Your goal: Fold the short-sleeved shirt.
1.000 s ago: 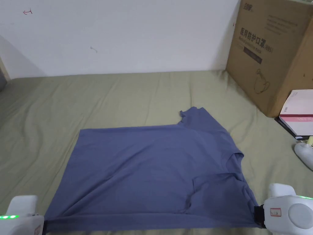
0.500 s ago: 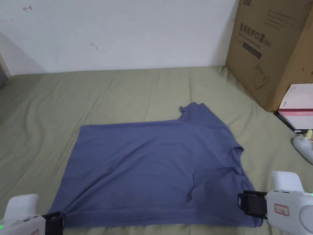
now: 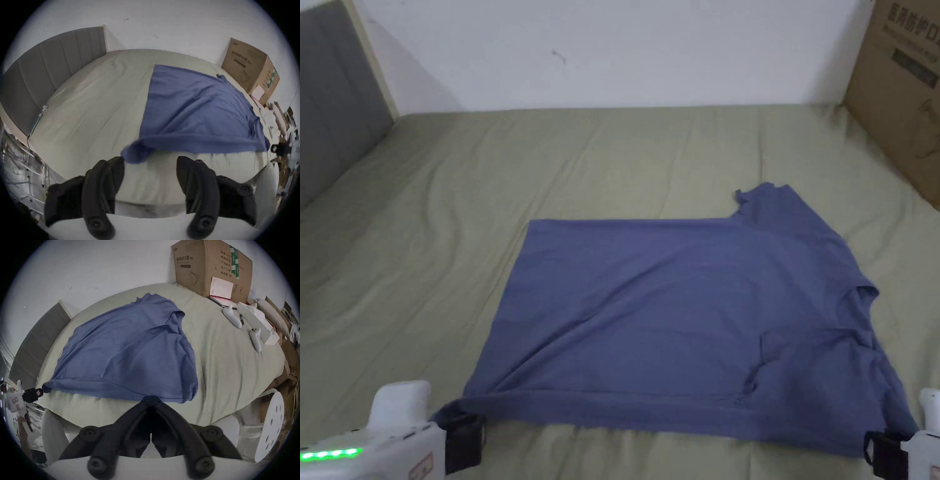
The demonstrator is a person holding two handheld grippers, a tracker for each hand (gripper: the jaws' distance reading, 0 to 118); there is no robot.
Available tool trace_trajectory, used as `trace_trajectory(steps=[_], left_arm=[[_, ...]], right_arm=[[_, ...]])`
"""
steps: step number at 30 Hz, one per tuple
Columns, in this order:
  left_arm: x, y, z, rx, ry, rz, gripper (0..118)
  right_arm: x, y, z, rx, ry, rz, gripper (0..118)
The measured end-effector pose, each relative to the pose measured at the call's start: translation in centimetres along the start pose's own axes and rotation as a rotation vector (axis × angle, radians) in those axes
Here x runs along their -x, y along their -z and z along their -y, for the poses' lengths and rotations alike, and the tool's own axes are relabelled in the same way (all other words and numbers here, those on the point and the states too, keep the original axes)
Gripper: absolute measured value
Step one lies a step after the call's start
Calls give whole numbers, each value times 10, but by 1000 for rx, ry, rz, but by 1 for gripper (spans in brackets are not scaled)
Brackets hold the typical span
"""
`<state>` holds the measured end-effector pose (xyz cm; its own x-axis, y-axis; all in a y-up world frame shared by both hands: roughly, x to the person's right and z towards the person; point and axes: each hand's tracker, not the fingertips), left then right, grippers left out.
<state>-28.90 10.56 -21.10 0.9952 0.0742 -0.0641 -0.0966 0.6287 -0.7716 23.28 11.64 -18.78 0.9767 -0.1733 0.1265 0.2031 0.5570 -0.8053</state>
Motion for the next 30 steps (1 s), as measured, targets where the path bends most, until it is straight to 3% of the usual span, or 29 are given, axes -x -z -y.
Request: trace_trajectory(steps=[2, 5, 6, 8, 15, 17, 18, 21, 22, 26, 27, 29, 30], left_arm=[[6, 12, -12, -8, 3, -18, 87], [10, 32, -22, -24, 5, -46, 85], [12, 41, -23, 12, -7, -19, 68], [15, 53, -21, 57, -52, 39, 2], [-3, 44, -18, 48, 20, 16, 2], [-6, 39, -18, 53, 28, 18, 2], [-7, 38, -18, 55, 28, 15, 2], [-6, 41, -17, 60, 25, 12, 2], [-6, 41, -17, 60, 29, 6, 2], [-5, 44, -16, 69, 19, 5, 2], [-4, 46, -15, 74, 7, 9, 2], [-4, 47, -14, 83, -8, 19, 2], [-4, 46, -14, 85, 0, 11, 2]], right_arm=[[-3, 0, -1, 0, -2, 12, 0], [-8, 1, 1, 11, -8, 31, 0], [-10, 3, 2, 20, -3, 30, 0], [-5, 0, 6, 37, 15, 30, 0], [-26, 0, 10, 46, 55, 28, 0], [-30, -1, 4, 33, 55, 27, 6], [-31, -2, 0, 18, 48, 41, 13], [-39, 7, -16, 6, 26, 72, 97], [-41, 11, -23, -1, 28, 74, 98], [-34, 34, -40, 63, -19, 74, 96], [-36, 46, -41, 114, -42, 70, 81], [-45, 55, -42, 149, 6, 55, 7], [-49, 52, -43, 144, 78, 47, 6]])
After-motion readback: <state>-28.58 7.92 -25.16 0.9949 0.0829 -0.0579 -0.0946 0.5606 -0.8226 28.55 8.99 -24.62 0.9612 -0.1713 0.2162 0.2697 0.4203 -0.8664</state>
